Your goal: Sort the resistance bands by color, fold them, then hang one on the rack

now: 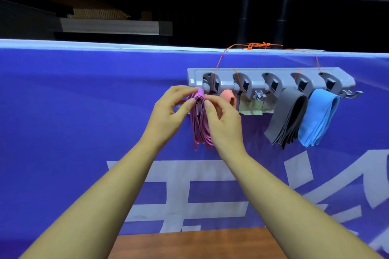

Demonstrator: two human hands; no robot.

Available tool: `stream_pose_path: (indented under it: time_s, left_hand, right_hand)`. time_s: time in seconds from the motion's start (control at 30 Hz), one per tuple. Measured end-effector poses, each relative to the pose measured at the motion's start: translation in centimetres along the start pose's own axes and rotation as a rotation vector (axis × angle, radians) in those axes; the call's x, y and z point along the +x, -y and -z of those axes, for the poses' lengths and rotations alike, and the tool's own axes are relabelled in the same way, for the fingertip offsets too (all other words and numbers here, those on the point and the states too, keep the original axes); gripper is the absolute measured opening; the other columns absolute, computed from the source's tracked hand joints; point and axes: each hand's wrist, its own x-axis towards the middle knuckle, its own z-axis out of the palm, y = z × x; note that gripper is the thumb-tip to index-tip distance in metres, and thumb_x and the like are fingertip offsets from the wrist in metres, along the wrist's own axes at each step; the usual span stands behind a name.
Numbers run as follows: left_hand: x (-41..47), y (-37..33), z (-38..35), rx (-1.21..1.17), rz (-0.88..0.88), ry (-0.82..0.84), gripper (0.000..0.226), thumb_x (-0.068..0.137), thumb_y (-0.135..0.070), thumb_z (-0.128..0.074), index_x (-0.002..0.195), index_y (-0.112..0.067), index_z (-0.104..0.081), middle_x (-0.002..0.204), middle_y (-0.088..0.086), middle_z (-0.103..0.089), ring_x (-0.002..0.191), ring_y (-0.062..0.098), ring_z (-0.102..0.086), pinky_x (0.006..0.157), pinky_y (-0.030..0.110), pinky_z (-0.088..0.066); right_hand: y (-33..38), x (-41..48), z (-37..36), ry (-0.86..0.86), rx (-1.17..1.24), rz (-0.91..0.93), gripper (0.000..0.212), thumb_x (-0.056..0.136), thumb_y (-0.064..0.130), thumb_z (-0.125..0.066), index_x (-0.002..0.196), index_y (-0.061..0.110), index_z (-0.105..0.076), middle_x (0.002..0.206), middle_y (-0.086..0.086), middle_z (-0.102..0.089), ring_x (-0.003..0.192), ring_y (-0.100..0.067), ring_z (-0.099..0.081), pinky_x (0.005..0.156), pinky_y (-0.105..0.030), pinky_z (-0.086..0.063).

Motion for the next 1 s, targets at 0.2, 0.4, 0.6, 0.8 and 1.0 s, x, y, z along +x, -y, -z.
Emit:
stream_pose_path:
  time_s: [0.2, 0.4, 0.6, 0.8, 1.0]
  left_hand:
    - [0.1, -0.9, -0.4, -0.007, 0.034, -0.009, 0.022, 0.099, -0.021, -0.056, 0.117, -0.025, -0.067, 0.118, -0.018, -0.065, 0.114, 0.005, -0.059, 0.099, 0.027, -0.049]
    - [-1.7, -1.1, -1.0, 0.059, 0.080, -0.020, 0.031, 0.099, -0.022, -0.055, 0.130, -0.026, -0.056, 0.127, -0.013, -0.057, 0.117, -0.001, -0.054, 0.095, 0.013, -0.044]
    - [-7.7, 1.1, -0.9, 0.180, 0.374, -0.108, 0.018, 0.096, -0.023, -0.057, 0.114, -0.021, -0.058, 0.115, -0.003, -0.060, 0.099, -0.001, -0.057, 0.075, 0.006, -0.040]
    - [-17.4, 3.0, -4.3, 0.268, 0.729, 0.034, 0.012, 0.095, -0.026, -0.058, 0.104, -0.019, -0.061, 0.100, -0.001, -0.064, 0.082, 0.001, -0.056, 0.064, 0.014, -0.039]
    - [-27.3, 3.3, -11.8, 0.312, 0.890, 0.217, 0.010, 0.093, -0.020, -0.060, 0.097, -0.011, -0.060, 0.080, -0.001, -0.060, 0.070, 0.011, -0.054, 0.058, 0.008, -0.037]
  right_hand:
    - [0.3, 0.7, 0.0, 0.023, -0.042, 0.007, 0.024, 0.098, 0.024, -0.052, 0.113, 0.028, -0.071, 0.107, 0.015, -0.071, 0.108, -0.005, -0.062, 0.095, -0.033, -0.051]
    - [0.3, -1.5, 1.8, 0.121, -0.079, -0.074, 0.022, 0.099, 0.022, -0.050, 0.106, 0.021, -0.070, 0.087, 0.007, -0.072, 0.078, -0.009, -0.065, 0.074, -0.030, -0.055]
    - [-2.3, -5.6, 5.4, 0.303, -0.218, -0.168, 0.023, 0.097, 0.026, -0.052, 0.112, 0.016, -0.067, 0.104, 0.006, -0.069, 0.092, -0.008, -0.062, 0.079, -0.015, -0.047]
    - [-10.3, -12.3, 10.4, 0.517, -0.460, -0.326, 0.044, 0.096, 0.038, -0.053, 0.132, 0.012, -0.056, 0.130, -0.005, -0.063, 0.119, -0.019, -0.058, 0.098, -0.029, -0.044]
    - [-17.7, -20.8, 16.1, 0.695, -0.632, -0.443, 0.049, 0.096, 0.035, -0.055, 0.134, 0.005, -0.054, 0.136, -0.013, -0.058, 0.129, -0.026, -0.051, 0.106, -0.030, -0.036]
